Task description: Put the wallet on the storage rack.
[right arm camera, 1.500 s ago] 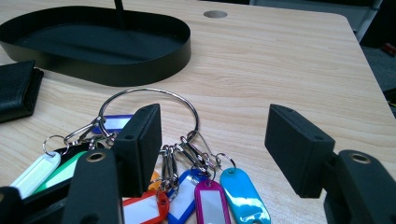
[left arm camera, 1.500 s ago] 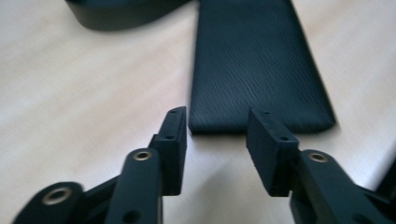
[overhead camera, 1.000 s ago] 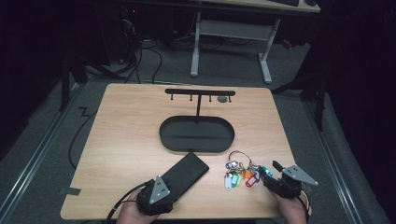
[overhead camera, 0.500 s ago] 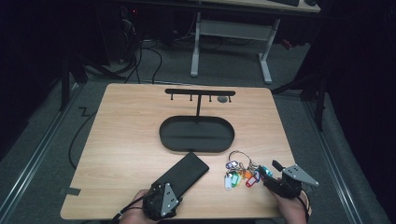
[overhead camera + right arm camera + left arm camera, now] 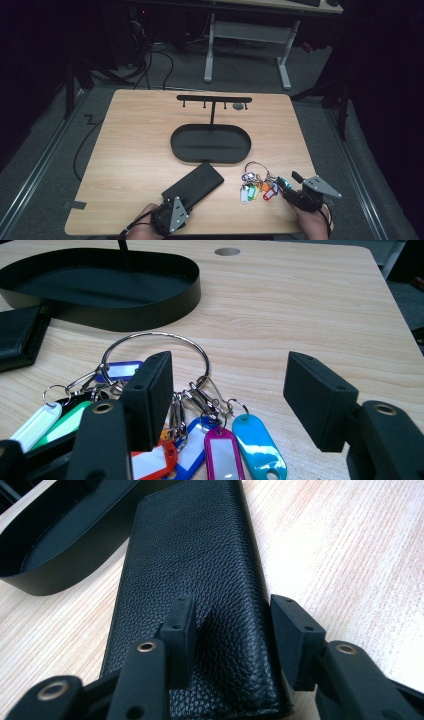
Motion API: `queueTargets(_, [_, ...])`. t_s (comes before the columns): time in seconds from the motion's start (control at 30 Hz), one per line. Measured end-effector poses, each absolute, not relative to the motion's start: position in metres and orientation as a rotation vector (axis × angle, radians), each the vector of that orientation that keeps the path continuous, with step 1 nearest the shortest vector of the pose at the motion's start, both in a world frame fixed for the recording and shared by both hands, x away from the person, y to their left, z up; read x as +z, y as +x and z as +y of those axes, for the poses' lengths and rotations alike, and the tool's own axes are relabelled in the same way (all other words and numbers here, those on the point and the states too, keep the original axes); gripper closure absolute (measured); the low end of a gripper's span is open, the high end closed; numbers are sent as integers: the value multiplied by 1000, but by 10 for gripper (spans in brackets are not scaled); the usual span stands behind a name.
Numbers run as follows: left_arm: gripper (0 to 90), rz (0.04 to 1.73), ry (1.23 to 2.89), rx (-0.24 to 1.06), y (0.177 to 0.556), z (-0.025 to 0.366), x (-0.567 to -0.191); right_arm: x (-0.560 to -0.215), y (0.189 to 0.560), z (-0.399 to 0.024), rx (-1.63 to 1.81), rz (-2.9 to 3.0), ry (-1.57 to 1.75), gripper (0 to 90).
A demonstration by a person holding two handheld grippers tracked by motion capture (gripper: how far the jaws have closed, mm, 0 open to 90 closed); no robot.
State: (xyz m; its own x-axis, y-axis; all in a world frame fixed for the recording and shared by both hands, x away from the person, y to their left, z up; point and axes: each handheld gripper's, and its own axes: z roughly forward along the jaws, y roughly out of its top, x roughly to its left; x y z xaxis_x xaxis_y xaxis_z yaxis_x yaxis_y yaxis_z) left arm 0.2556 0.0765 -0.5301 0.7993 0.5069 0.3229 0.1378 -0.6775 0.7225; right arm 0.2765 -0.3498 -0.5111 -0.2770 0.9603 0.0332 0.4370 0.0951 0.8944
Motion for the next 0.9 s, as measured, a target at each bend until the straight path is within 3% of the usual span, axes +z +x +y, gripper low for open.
queueTargets(0.43, [718,458,2249,701,251,80,-524,-513,277,-351,1144,1790,1385,368])
queueTargets(0.9, [783,535,2126,645,254,96,-509,-512,277,-351,1145,1787,1383,368])
